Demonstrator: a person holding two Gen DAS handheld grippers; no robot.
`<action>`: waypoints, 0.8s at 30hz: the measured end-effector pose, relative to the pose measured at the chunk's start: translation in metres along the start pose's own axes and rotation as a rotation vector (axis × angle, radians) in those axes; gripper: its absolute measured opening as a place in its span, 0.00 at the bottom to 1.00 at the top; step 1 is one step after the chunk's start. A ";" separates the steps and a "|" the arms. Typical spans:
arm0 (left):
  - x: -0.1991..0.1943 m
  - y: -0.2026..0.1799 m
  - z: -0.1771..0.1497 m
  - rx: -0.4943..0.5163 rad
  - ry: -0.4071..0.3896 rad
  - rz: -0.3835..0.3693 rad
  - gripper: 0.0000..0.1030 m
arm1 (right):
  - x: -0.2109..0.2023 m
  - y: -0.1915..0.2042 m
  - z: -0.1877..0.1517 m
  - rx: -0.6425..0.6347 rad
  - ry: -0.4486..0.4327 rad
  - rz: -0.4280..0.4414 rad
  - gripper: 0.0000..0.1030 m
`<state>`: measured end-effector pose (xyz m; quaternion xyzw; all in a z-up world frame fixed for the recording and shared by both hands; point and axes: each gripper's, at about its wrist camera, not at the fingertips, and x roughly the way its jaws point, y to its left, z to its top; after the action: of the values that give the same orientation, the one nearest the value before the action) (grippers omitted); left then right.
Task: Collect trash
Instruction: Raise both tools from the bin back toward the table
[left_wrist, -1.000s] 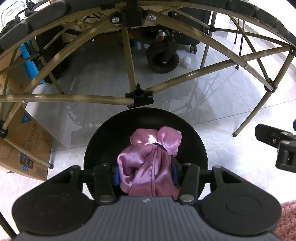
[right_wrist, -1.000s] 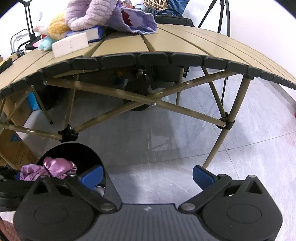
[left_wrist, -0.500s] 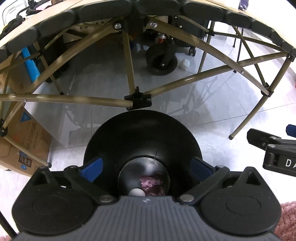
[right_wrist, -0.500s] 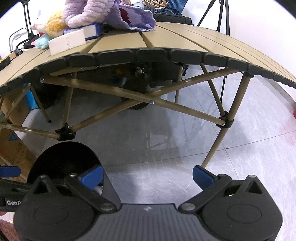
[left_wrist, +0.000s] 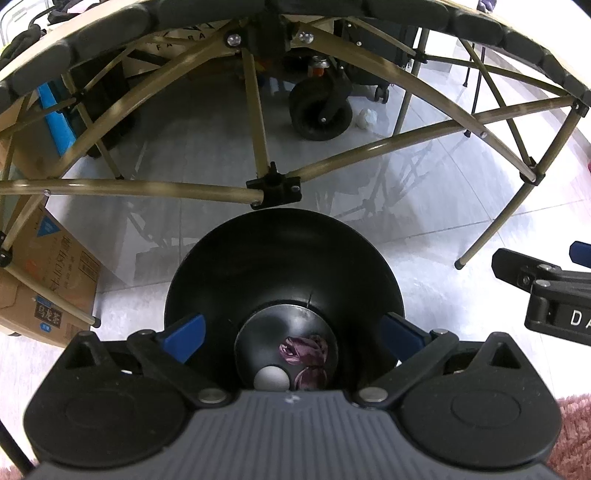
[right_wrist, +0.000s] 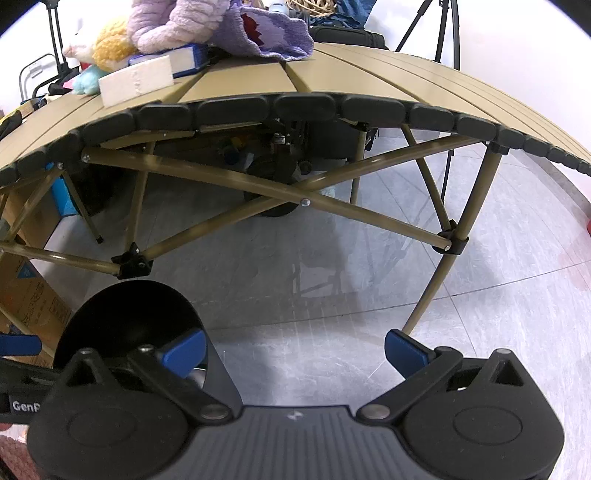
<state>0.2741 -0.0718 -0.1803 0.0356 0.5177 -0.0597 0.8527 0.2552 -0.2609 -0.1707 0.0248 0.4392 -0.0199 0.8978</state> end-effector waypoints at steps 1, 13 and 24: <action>0.000 0.000 0.000 0.001 0.002 -0.001 1.00 | 0.000 0.000 0.000 0.000 0.000 0.000 1.00; -0.019 0.006 -0.004 -0.011 -0.017 -0.046 1.00 | -0.015 0.004 -0.002 -0.007 -0.026 0.037 1.00; -0.078 0.026 -0.008 -0.024 -0.223 -0.026 1.00 | -0.072 0.004 -0.003 -0.015 -0.179 0.123 1.00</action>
<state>0.2351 -0.0405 -0.1147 0.0118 0.4206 -0.0679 0.9046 0.2093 -0.2555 -0.1153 0.0429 0.3552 0.0364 0.9331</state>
